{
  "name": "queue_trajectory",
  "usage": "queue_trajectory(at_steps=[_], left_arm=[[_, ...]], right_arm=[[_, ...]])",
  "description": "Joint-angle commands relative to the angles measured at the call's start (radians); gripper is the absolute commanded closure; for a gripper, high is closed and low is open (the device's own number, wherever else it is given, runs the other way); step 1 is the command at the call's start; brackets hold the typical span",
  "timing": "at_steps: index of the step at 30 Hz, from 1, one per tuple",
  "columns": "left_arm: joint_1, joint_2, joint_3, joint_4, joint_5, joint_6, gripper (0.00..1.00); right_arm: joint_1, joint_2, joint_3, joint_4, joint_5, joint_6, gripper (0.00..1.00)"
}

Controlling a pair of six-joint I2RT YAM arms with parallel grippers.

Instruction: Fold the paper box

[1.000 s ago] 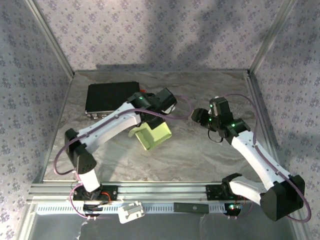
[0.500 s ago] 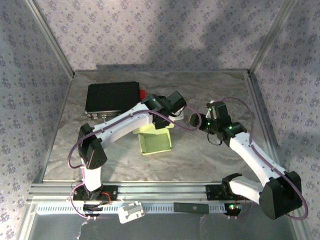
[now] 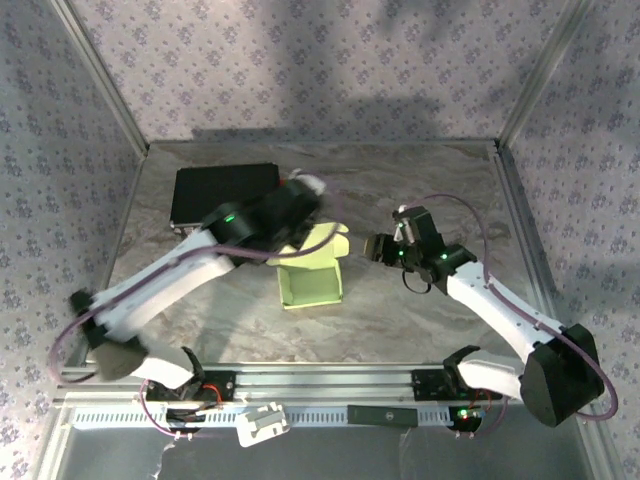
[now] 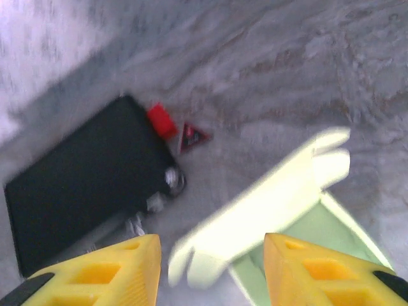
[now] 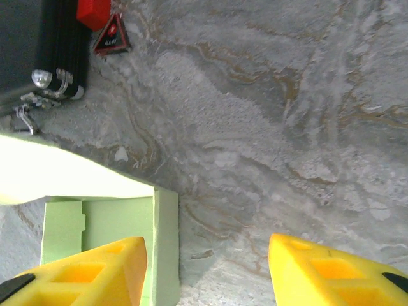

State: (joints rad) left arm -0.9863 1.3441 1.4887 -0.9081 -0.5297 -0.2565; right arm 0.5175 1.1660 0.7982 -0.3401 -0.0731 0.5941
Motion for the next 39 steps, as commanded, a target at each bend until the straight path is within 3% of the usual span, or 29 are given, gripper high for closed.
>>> queue_trajectory(at_steps=[1,6,11,30,35,39], left_arm=[[0.000,-0.121,-0.270,0.021,0.114,-0.385,0.51],[0.003,-0.203,-0.571,0.131,0.093,-0.593,0.49],[0.074,-0.227,-0.770,0.470,0.215,-0.564,0.51],[0.234,-0.117,-1.042,1.038,0.368,-0.599,0.68],[0.260,-0.115,-1.084,1.087,0.406,-0.613,0.80],[0.269,-0.107,-1.102,1.116,0.427,-0.614,0.83]], right_arm=[[0.058,0.030,0.004,0.021,0.074,0.027,0.46],[0.105,0.025,0.009,0.020,0.119,0.057,0.47],[0.112,0.002,0.006,0.021,0.124,0.064,0.47],[0.147,0.078,-0.017,0.085,0.088,0.080,0.49],[0.151,0.086,-0.003,0.077,0.094,0.075,0.49],[0.154,0.087,0.003,0.071,0.097,0.075,0.51]])
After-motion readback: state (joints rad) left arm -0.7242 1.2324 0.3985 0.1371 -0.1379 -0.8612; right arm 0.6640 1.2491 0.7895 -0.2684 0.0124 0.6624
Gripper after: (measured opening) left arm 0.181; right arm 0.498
